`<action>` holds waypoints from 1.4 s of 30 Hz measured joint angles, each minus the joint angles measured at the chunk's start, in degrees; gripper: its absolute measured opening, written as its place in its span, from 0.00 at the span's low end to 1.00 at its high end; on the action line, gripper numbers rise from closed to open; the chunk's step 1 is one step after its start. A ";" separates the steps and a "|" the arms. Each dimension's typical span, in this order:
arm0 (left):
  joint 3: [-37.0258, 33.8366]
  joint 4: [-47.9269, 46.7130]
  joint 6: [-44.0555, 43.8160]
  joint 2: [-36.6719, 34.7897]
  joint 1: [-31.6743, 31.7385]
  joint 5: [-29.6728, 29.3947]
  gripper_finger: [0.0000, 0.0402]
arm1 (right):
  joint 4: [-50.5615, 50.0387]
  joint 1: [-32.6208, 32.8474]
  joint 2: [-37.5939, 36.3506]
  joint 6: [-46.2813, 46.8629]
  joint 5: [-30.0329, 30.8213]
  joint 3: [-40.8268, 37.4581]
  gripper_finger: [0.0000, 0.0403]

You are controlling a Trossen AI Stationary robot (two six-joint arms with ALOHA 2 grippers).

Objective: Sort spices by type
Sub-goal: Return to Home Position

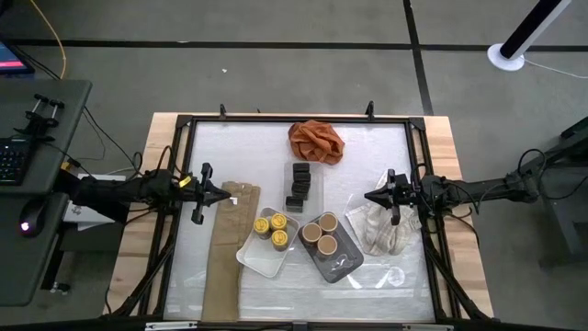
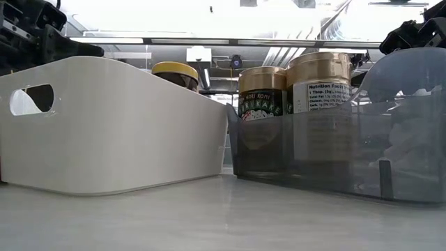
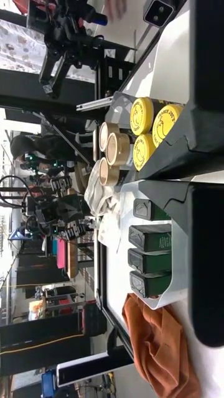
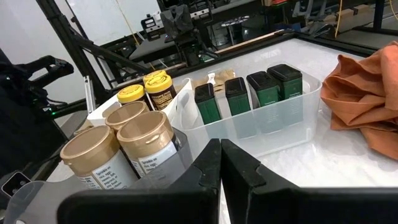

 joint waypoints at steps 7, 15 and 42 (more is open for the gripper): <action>0.00 0.00 0.00 0.00 0.00 0.00 0.00 | 0.00 -0.01 0.00 0.00 0.00 -0.02 0.00; 0.01 0.00 0.00 0.00 0.02 -0.02 0.00 | 0.95 -0.01 -3.43 -12.86 2.40 -0.11 0.00; 0.01 0.00 0.00 1.05 0.02 -0.24 0.00 | -0.04 -3.29 -8.63 -18.09 -3.06 -0.17 0.00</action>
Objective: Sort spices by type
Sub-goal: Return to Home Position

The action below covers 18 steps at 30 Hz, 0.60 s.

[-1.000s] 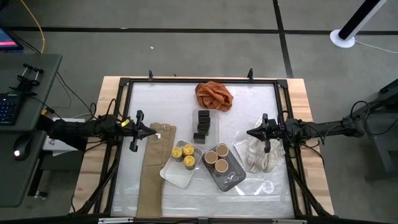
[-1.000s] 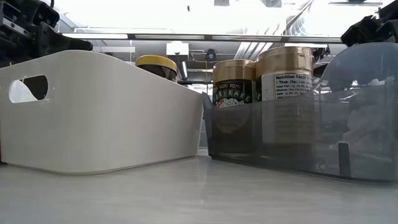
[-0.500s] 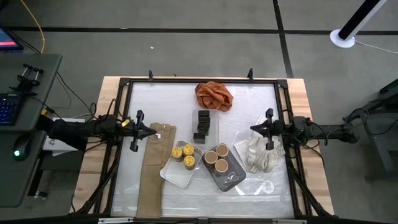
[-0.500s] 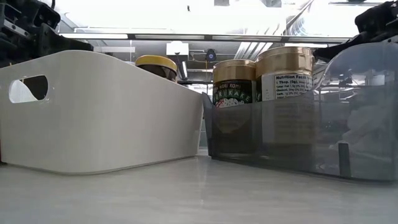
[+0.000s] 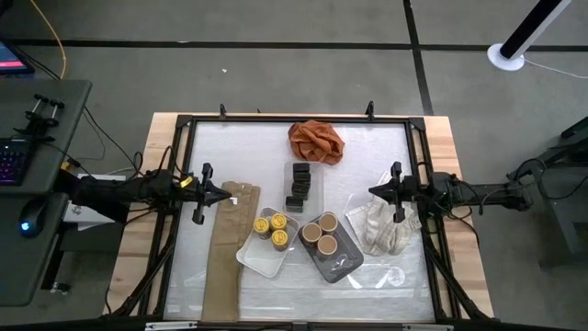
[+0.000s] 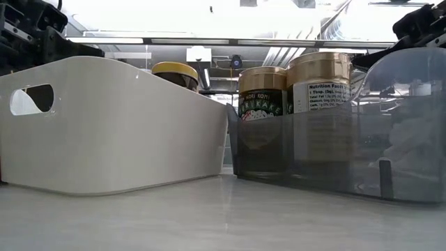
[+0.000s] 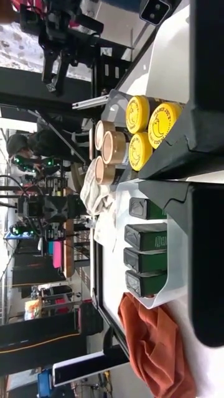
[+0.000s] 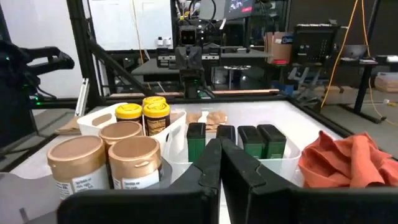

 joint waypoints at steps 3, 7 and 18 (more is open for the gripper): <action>0.00 -0.01 0.00 0.02 0.00 0.00 0.00 | 0.00 0.02 0.02 1.01 0.02 0.00 0.00; 0.00 0.00 0.00 0.00 0.00 0.00 0.00 | 0.00 0.02 0.02 1.64 0.02 0.00 0.00; 0.00 0.00 0.00 0.00 0.00 0.00 0.00 | 0.00 0.02 0.00 1.63 0.02 0.00 0.00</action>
